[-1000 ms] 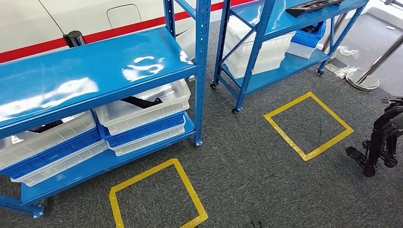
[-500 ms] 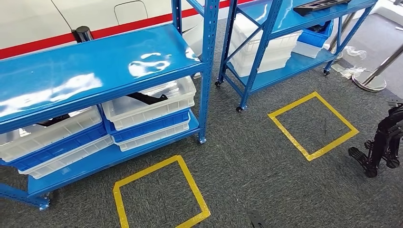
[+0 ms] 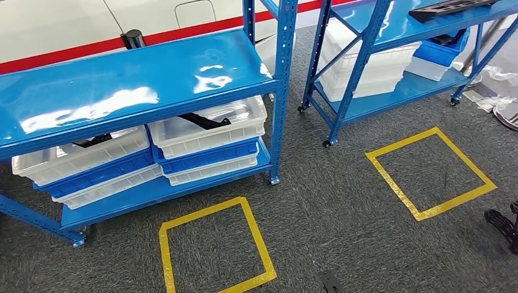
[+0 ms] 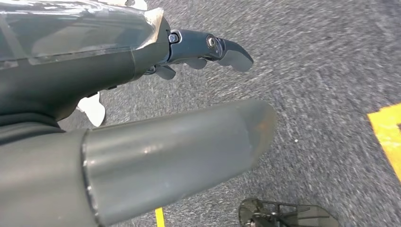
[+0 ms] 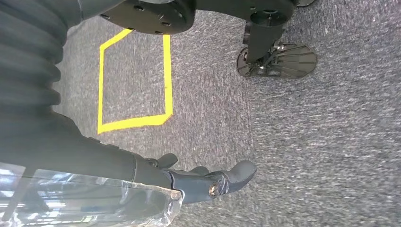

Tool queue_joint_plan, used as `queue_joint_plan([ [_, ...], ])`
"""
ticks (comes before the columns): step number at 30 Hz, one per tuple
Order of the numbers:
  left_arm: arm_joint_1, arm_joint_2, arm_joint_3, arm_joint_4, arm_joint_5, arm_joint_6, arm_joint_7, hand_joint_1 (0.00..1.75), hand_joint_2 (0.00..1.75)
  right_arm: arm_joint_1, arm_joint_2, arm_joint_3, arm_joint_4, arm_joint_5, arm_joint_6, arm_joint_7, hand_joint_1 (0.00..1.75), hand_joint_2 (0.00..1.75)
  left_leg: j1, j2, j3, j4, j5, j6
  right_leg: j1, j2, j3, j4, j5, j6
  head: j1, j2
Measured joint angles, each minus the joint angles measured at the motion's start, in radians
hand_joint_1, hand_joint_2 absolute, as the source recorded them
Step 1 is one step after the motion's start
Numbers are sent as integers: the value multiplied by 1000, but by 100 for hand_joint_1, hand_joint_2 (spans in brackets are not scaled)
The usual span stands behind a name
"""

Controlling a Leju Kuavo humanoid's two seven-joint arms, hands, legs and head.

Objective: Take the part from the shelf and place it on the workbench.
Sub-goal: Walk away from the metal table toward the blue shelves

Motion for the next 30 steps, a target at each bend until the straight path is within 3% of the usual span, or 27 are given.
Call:
queue_joint_plan([
  [3, -2, 1, 0, 0, 0, 0, 0, 0, 0, -1, 1, 0, 0, 0, 0, 0, 0, 175, 0, 52, 103, -191, 75, 5, 8, -24, 4, 3, -5, 8, 1, 0],
  [5, -4, 1, 0, 0, 0, 0, 0, 0, 0, -2, 1, 0, 0, 0, 0, 0, 0, 175, -7, 63, 118, -230, 79, 17, 16, -39, 5, 4, -7, 18, 4, 0],
  [7, -3, 0, 0, 0, 0, 0, 0, 0, 0, -4, 1, 0, 0, 0, 0, 0, 0, 175, -9, 41, 113, -233, 86, 33, 15, -48, 5, 4, -9, 29, 6, 0],
  [9, -4, 0, 0, 0, 0, 0, 0, 0, 0, -5, 1, 0, 0, 0, 0, 0, 0, 175, -7, 23, 112, -240, 95, 49, 11, -19, -13, 44, -35, 34, 6, 0],
  [11, -6, 0, 0, 0, 0, 0, 0, 0, 0, -3, 0, 0, 0, 0, 0, 0, 0, 175, -6, 2, 108, -242, 101, 58, 9, 27, -67, 163, -93, 27, 8, 0],
  [12, -6, -1, 0, 0, 0, 0, 0, 0, 0, -2, 0, 0, 0, 0, 0, 0, 0, 175, -7, -11, 106, -241, 102, 60, 9, 38, -99, 232, -120, 24, 8, 0],
  [13, -6, -1, 0, 0, 0, 0, 0, 0, 0, 0, 0, 0, 0, 1, 0, 1, 0, 175, -8, -24, 104, -241, 103, 61, 9, 44, -122, 282, -134, 26, 8, 0],
  [14, -5, -1, 0, 0, 0, 0, 0, 0, 0, 1, -1, 0, 0, 2, 0, 1, 0, 175, -8, -36, 104, -240, 104, 61, 8, 46, -129, 295, -133, 31, 8, 0],
  [15, -4, -1, 0, 0, 0, 0, 0, 0, 0, 1, -1, 0, 0, 3, 0, 1, 0, 175, -8, -49, 104, -240, 105, 60, 7, 48, -116, 267, -116, 38, 8, 0],
  [17, -3, -1, 0, 0, 0, 0, 0, 0, 0, 0, -2, 0, 0, 6, 0, 1, 0, 175, -7, -73, 105, -238, 106, 56, 2, 70, -50, 130, -60, 52, 8, 0],
  [18, -3, -2, 0, 0, 0, 1, 0, 0, 0, -1, -2, 0, 0, 7, 0, 1, 0, 175, -9, -85, 103, -236, 106, 52, 2, 84, -22, 68, -38, 53, 8, 0],
  [20, -3, -2, 0, 0, -1, 1, 0, 0, 0, -2, -2, 0, 0, 8, 0, 1, 0, 175, -11, -100, 98, -234, 108, 41, 4, 101, 3, 13, -23, 43, 7, 0],
  [22, -1, -2, 0, 0, -1, 2, 0, 0, 0, -4, -1, 0, 0, 9, 0, 1, 0, 175, -10, -107, 92, -234, 112, 29, 5, 88, 3, 13, -18, 29, 7, 0],
  [24, 0, -2, 0, 0, -1, 2, 0, 0, 0, -5, -1, 0, 0, 10, 0, 1, 0, 175, -9, -75, 78, -208, 93, 19, -1, 72, 3, 10, -13, 13, 5, 0],
  [26, -2, -2, -1, 0, -1, 4, 0, 0, 0, -3, -1, 0, 0, 10, 0, 1, 0, 175, -8, -29, 30, -105, 34, 11, -1, 50, 4, 7, -12, -1, 3, 0],
  [28, -3, -2, -1, 0, -1, 7, 0, 0, 0, 0, -1, 0, 0, 11, 1, 0, 0, 87, -5, -13, -31, 21, -19, 5, 3, 24, 3, 8, -13, -7, 2, 0],
  [29, -2, -2, -1, 0, 0, 8, 0, 0, 0, 0, -1, 0, 0, 12, 1, 0, 0, 44, -4, -9, -45, 50, -23, 3, 4, 13, 3, 8, -14, -7, 2, 0],
  [30, -1, -1, -1, 0, 0, 10, 0, 0, 0, 0, -1, 0, 0, 12, 1, -1, 0, 0, -2, -6, -39, 39, -8, 1, 4, 5, 3, 8, -14, -7, 2, 0],
])
